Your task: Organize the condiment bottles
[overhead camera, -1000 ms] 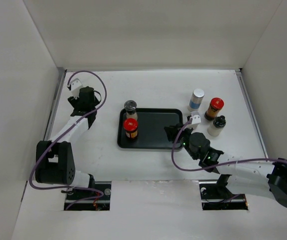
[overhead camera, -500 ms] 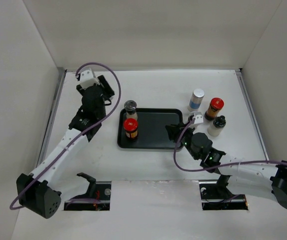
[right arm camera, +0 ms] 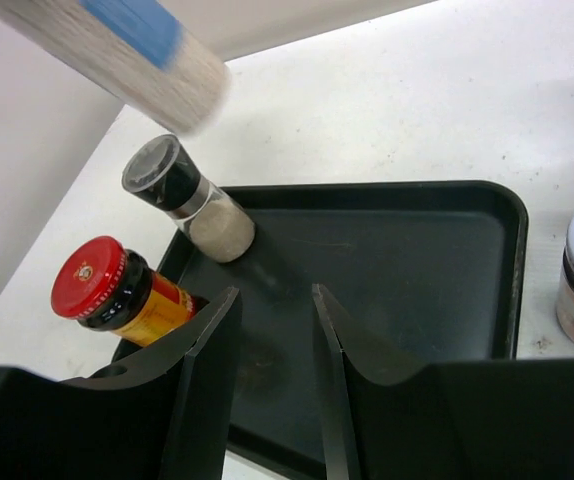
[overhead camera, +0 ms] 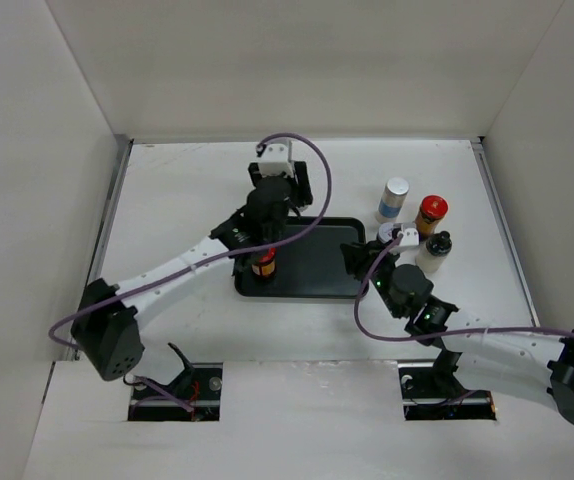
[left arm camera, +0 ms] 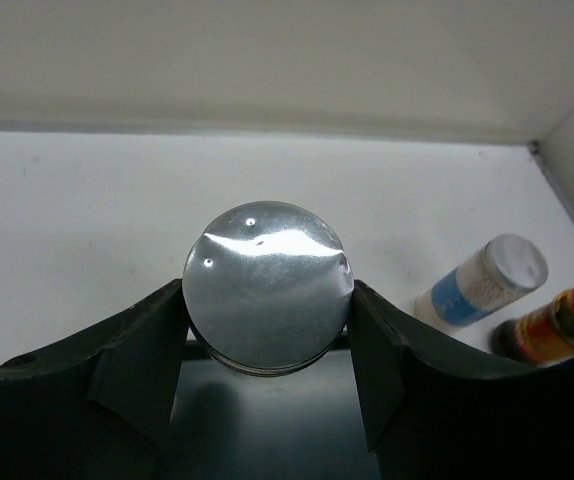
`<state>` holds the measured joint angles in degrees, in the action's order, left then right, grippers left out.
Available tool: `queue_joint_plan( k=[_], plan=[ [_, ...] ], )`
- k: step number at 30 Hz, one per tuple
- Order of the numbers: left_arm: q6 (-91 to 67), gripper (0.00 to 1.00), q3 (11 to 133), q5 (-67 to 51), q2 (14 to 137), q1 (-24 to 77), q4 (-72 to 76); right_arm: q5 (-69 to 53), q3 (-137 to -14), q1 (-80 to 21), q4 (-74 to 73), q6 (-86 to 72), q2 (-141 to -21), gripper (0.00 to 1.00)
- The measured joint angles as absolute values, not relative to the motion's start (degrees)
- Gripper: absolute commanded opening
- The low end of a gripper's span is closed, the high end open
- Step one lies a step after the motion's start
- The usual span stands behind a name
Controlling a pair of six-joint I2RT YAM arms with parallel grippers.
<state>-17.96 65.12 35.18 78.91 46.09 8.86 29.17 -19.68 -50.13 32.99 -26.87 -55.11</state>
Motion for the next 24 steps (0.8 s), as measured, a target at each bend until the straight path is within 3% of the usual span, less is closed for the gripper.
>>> queue_joint_plan(
  k=[7,24],
  plan=[
    [-17.9,0.33,64.0,34.8,87.6,49.5,10.2,29.3,-19.7,-49.4,32.8,-27.1,-55.2,0.41],
    [-19.6,0.37,55.6,35.4,94.3,48.5,17.4,29.3,-19.7,-48.3,32.2,-27.8,-55.2,0.41]
  ],
)
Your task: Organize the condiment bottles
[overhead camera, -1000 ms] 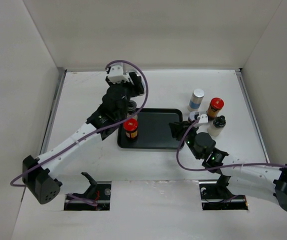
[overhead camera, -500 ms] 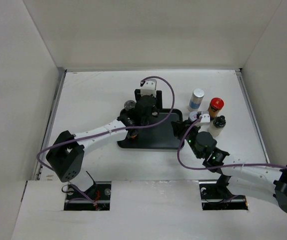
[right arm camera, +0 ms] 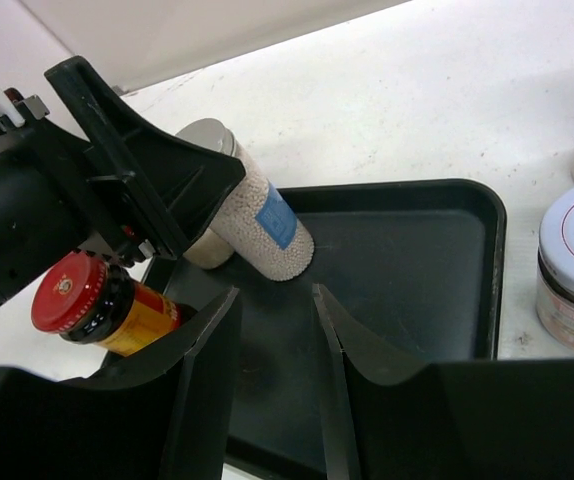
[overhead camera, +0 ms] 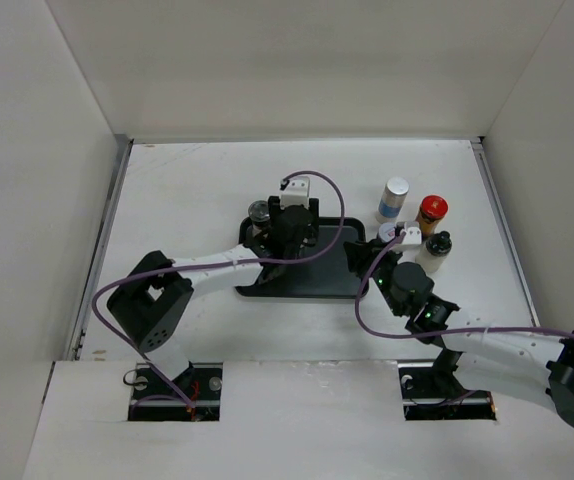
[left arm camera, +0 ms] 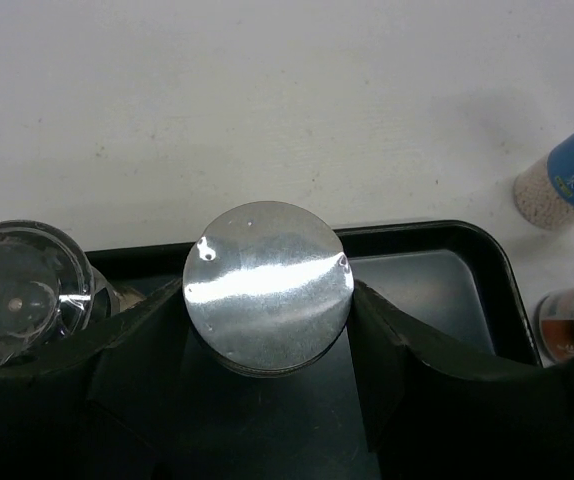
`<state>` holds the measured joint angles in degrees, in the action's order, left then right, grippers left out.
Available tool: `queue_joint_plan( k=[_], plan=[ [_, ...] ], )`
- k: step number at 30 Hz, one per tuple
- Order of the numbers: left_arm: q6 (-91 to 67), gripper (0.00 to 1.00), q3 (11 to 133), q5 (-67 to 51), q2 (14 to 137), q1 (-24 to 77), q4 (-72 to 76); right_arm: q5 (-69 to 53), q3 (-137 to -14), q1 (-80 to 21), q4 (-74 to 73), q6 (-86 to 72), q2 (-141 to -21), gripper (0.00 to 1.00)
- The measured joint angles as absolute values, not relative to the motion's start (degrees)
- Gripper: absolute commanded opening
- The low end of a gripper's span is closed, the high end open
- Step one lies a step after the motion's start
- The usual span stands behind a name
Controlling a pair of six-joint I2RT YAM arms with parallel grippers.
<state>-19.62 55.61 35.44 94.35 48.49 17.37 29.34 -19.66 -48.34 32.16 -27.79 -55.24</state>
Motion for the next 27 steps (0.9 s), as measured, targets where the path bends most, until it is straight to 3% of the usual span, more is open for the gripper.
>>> queue_joint_plan(
  k=[4,10,15,19,21,24,27],
  plan=[
    [-20.1,0.51,54.5,35.9,94.4,48.4,19.6,29.3,-19.7,-48.3,32.1,-28.1,-55.8,0.41],
    [-20.6,0.83,53.3,37.3,94.3,48.5,22.4,29.3,-19.7,-48.3,32.1,-28.2,-55.9,0.45],
    [-20.6,0.93,53.2,38.0,93.1,48.8,23.6,29.3,-19.7,-48.1,32.1,-28.2,-56.0,0.45],
    [-20.6,0.97,53.2,38.4,90.0,49.3,23.9,29.3,-19.7,-48.0,32.1,-28.2,-56.0,0.43],
    [-20.5,0.97,53.2,38.5,87.9,49.5,24.0,29.4,-19.7,-48.0,32.1,-28.1,-55.9,0.34],
    [-19.9,0.93,53.3,38.5,85.0,49.7,24.4,30.0,-19.6,-48.0,32.0,-28.1,-55.7,0.09],
    [-19.0,0.82,53.3,38.2,81.9,49.7,25.3,31.2,-19.5,-48.0,31.2,-28.3,-54.5,0.06]
  ],
)
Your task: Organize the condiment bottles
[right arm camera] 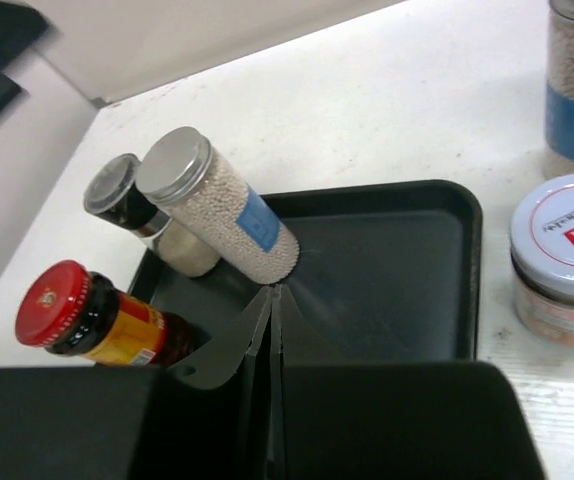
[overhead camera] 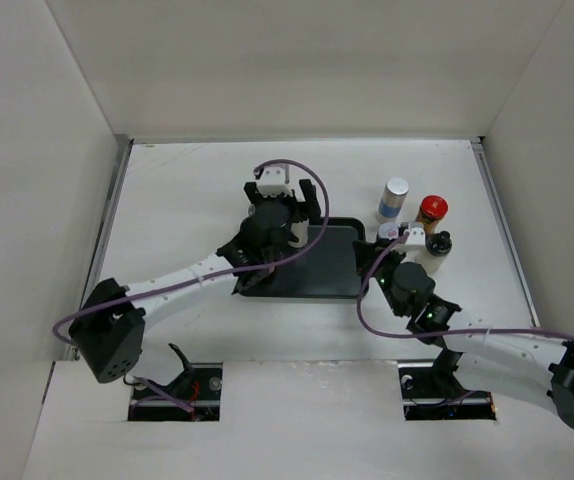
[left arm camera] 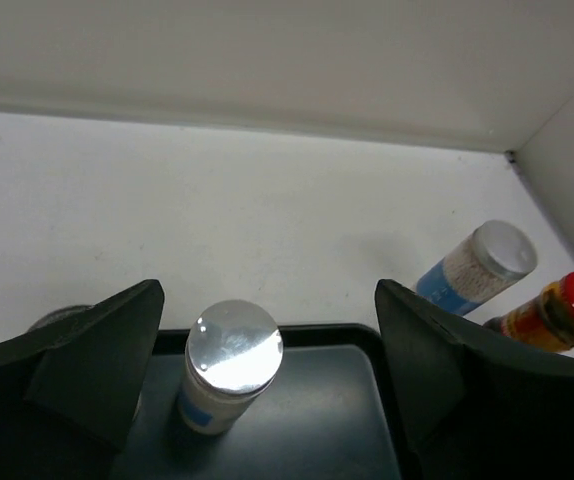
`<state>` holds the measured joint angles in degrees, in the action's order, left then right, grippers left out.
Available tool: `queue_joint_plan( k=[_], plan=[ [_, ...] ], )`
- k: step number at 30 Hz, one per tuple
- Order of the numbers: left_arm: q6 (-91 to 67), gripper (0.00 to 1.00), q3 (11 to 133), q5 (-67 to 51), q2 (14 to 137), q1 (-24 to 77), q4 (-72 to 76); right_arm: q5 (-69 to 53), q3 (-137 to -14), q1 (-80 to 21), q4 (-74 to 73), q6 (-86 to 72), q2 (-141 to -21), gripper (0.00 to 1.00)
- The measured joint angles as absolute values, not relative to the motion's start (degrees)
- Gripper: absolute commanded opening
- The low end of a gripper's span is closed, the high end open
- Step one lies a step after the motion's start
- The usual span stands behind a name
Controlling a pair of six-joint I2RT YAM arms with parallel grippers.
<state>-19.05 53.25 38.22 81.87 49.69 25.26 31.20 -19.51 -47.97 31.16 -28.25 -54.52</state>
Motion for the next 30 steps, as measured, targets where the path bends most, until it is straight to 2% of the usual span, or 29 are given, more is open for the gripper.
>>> queue_joint_plan(
  k=[3,5,7,11,13,14,24,28,30],
  plan=[
    [-18.1,0.58,53.0,37.5,77.6,49.5,26.9,32.0,-19.5,-47.4,29.8,-28.3,-54.5,0.11],
    [-17.6,0.41,51.3,37.3,73.1,49.2,28.9,32.7,-19.5,-46.5,28.5,-28.3,-55.0,0.18],
    [-17.3,0.35,48.2,37.5,67.7,48.2,30.7,33.5,-19.6,-45.3,26.8,-28.4,-55.4,0.36],
    [-17.6,0.32,39.2,39.9,57.5,43.5,33.1,35.9,-20.8,-41.8,22.4,-28.6,-56.0,0.79],
    [-18.5,0.32,33.9,41.3,53.8,40.6,33.2,37.4,-21.6,-40.4,21.0,-28.6,-56.6,0.93],
    [-19.2,0.33,31.6,41.8,52.6,39.3,32.7,38.1,-21.9,-40.0,20.6,-28.6,-57.0,0.96],
    [-28.6,0.42,13.6,43.1,49.8,32.1,30.0,41.9,-27.8,-34.7,15.2,-28.3,-68.4,0.97],
    [-30.4,0.52,11.0,42.6,49.6,31.4,31.6,41.8,-31.5,-32.2,14.0,-28.0,-73.6,1.0],
    [-31.0,0.53,10.9,42.2,49.8,31.2,33.1,41.6,-33.3,-30.7,13.8,-27.8,-76.0,0.99]
  ],
)
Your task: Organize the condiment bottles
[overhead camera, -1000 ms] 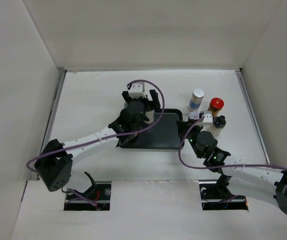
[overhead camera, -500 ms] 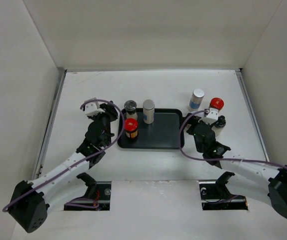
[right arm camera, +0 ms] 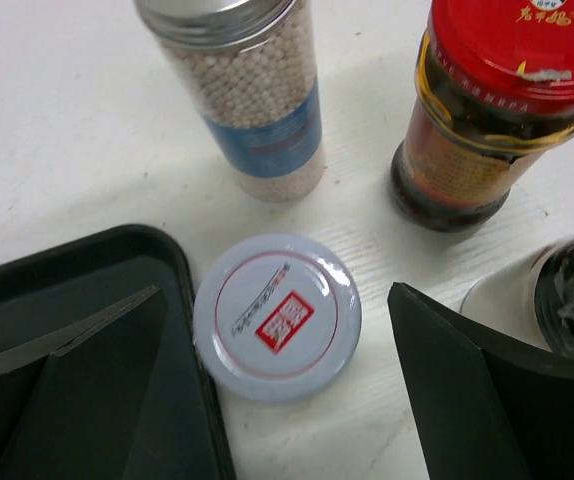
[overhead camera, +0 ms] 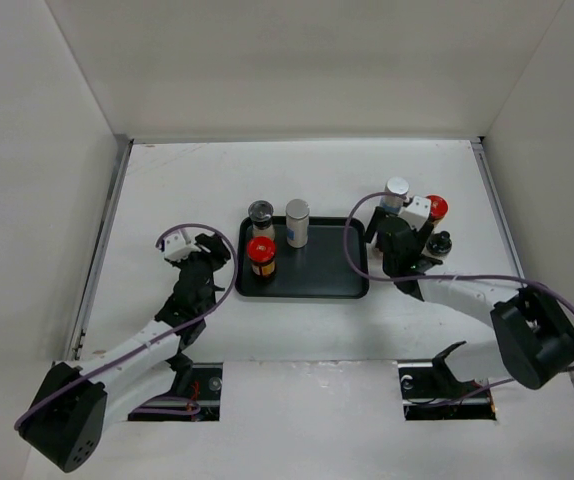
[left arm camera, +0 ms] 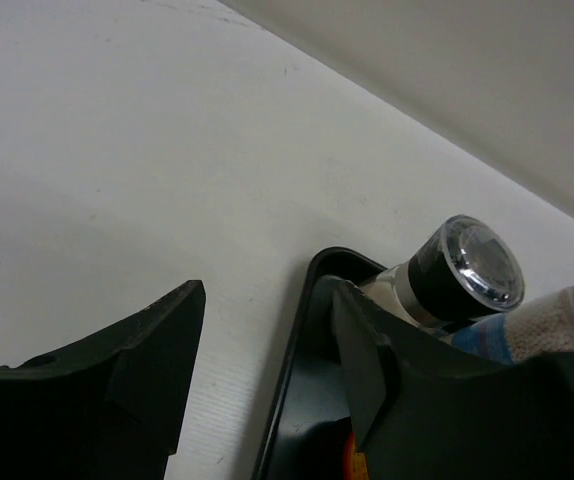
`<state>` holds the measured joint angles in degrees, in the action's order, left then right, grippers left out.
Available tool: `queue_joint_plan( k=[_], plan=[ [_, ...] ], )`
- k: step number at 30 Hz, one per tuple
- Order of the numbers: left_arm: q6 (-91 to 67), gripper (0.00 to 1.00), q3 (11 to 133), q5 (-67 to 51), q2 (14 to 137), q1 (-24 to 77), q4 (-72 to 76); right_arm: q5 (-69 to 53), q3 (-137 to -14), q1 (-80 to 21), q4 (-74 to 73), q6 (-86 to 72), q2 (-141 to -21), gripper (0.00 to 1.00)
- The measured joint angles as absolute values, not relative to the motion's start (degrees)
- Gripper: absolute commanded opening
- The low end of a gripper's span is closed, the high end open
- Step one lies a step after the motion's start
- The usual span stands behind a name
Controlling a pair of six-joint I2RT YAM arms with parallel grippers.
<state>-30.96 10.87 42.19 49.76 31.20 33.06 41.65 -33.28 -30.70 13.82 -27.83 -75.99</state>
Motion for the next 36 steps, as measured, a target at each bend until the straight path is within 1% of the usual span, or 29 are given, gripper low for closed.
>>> queue_joint_plan(
  k=[2,8,9,10,14,16,17,19,22,27,36],
  plan=[
    [-31.4,0.55,10.9,41.7,50.2,31.1,34.8,41.5,-34.6,-29.4,13.8,-27.8,-78.2,0.95],
    [-32.4,0.58,10.1,40.9,50.5,30.7,36.7,39.7,-36.8,-27.0,13.9,-27.7,-83.8,0.75],
    [-32.5,0.59,10.1,40.8,50.5,30.5,36.7,39.2,-36.9,-26.9,13.9,-27.8,-84.2,0.68],
    [-32.6,0.59,10.1,40.7,50.5,30.4,36.8,38.9,-37.0,-26.9,13.9,-27.7,-84.4,0.63],
    [-33.1,0.63,10.1,40.4,50.9,30.2,37.4,38.4,-36.9,-26.7,12.1,-27.6,-83.2,0.57],
    [-33.3,0.69,10.1,40.2,51.3,30.1,37.5,38.4,-36.9,-26.7,10.4,-27.5,-81.4,0.56],
    [-33.5,0.73,10.1,40.2,51.3,30.1,37.5,38.5,-36.9,-26.9,9.6,-27.1,-80.0,0.56],
    [-33.6,0.86,10.1,40.0,51.3,30.0,37.6,38.8,-36.9,-27.5,8.7,-26.4,-77.1,0.56],
    [-33.9,0.94,10.0,39.9,51.2,29.7,37.8,39.2,-38.0,-30.0,8.6,-25.3,-74.5,0.56],
    [-34.1,0.97,9.1,39.8,49.6,29.2,38.0,37.5,-42.8,-35.6,10.2,-24.6,-78.0,0.56],
    [-34.1,0.97,8.3,39.8,47.8,28.5,38.0,32.5,-51.0,-38.1,15.0,-24.2,-94.2,0.58]
  ],
)
